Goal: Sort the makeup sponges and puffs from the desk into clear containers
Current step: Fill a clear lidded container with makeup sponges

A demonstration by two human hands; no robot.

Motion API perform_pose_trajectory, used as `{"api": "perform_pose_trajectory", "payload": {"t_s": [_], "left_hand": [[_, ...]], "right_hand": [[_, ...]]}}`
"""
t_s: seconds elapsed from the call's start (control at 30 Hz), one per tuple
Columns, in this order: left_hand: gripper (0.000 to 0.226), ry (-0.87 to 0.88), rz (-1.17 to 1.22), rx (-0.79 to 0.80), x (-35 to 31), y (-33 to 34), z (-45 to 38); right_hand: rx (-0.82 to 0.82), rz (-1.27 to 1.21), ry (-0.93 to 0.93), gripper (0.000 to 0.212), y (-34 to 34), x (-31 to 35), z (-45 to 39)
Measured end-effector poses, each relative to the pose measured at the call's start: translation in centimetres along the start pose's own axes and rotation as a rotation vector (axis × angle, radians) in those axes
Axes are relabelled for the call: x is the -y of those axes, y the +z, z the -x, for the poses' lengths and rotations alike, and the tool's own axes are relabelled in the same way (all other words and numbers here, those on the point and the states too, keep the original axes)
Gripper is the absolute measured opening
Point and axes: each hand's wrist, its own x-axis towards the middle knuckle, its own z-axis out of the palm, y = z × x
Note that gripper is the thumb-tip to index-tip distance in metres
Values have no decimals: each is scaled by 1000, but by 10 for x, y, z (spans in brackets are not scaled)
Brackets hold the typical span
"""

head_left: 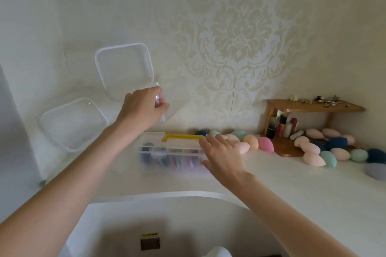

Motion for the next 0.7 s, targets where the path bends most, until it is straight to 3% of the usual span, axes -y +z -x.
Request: {"api": "perform_pose_trajectory", "payload": {"t_s": [0.1,0.23,0.37,0.43,0.5,0.63,0.7], "left_hand": [[13,67,39,28,-12,11,3],[15,167,80,83,-33,28,2],[24,309,143,133,-60,48,-1],[31,394,207,197,-78,63,-3],[26,467,310,297,-100,83,-3],[33,587,388,456,-135,132,9],[26,602,339,523,-142,155,15]], "right_hand": [[87,-28,15,52,9,-9,0],[209,-359,42,28,-9,-43,-12],[-78,-574,384,19,-40,-104,-15],[-191,-542,501,23,-54,-137,-8],[-196,-501,577,24,-63,-169,4],[-52,-413,772,23,-56,-224,43],[118,-281,805,30,-40,-243,66]]}}
